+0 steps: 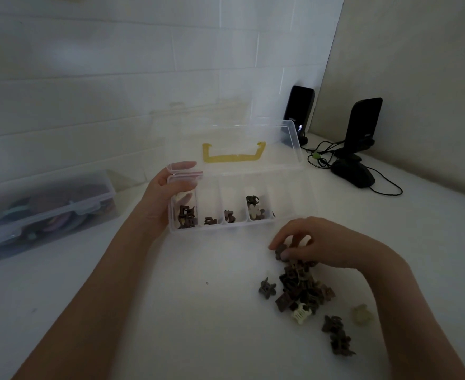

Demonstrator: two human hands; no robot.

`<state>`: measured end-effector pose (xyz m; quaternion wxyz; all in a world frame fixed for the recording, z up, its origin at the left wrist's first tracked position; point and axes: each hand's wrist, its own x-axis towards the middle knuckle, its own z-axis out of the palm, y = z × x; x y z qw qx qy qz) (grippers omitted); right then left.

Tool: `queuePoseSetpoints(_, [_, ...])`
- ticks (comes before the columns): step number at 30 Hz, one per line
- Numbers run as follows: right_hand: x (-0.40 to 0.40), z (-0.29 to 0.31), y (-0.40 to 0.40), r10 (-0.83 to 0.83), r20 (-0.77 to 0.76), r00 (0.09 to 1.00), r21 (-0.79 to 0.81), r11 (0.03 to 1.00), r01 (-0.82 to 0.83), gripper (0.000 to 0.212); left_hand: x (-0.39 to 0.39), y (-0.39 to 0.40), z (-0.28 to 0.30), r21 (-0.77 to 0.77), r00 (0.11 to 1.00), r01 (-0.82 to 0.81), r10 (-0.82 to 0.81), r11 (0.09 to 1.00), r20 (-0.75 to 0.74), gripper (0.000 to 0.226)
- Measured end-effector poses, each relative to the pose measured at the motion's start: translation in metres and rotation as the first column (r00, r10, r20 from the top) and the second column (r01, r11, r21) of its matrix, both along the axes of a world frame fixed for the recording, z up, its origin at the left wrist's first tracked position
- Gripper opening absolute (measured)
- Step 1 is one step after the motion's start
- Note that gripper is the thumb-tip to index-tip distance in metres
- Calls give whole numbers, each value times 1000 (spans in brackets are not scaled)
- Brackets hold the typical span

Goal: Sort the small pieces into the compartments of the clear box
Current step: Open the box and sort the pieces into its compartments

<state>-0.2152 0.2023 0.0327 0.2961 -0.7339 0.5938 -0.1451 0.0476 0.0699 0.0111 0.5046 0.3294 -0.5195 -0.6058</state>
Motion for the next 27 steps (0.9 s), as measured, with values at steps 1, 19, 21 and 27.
queuePoseSetpoints(1, [2,0,-1,2,-17,1000,-15,1000,-2,13,0,0,0,-4,1000,5,-5,1000,4,41])
queuePoseSetpoints(19, [24,20,6,23,822,569,-112,986,122,15,-1,3,1,-7,1000,0,0,1000,12,39])
queuePoseSetpoints(21, [24,20,6,41,840,541,-111,989,96,16,-1,3,2,-9,1000,-1,1,1000,12,39])
queuePoseSetpoints(27, [24,15,1,33,822,568,-161,971,176,17,-1,3,2,-12,1000,1,-1,1000,6,40])
